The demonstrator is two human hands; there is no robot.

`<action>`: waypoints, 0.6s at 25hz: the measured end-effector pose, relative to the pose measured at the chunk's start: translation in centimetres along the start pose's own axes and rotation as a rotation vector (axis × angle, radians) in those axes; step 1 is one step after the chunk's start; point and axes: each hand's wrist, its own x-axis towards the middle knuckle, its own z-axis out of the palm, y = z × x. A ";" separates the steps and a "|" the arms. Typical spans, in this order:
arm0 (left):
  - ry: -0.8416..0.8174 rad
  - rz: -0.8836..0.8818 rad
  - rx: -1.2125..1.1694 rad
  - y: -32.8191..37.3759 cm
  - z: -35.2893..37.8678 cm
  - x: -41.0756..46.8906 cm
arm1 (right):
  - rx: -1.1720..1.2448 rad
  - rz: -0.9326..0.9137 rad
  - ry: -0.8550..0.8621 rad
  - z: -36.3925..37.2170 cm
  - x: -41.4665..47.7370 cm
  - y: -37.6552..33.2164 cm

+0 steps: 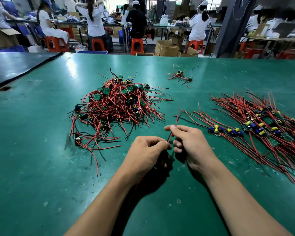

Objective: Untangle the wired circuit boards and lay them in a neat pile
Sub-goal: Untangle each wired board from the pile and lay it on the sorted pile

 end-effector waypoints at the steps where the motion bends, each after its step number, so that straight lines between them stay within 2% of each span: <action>1: -0.018 -0.003 0.034 0.0 0.0 0.0 | 0.031 -0.012 0.048 -0.1 0.2 -0.1; 4: -0.090 -0.027 0.042 0.0 -0.3 0.0 | 0.133 -0.029 0.134 -0.2 0.5 -0.5; 7: -0.177 -0.038 0.069 0.2 -0.3 -0.4 | 0.344 0.026 0.204 -1.4 0.9 -1.3; 11: -0.150 -0.034 0.108 0.0 -0.3 -0.3 | 0.576 0.114 0.137 -1.8 0.8 -2.1; 15: -0.153 -0.046 0.080 0.0 -0.6 -0.2 | 0.701 0.172 0.080 -1.9 0.6 -2.4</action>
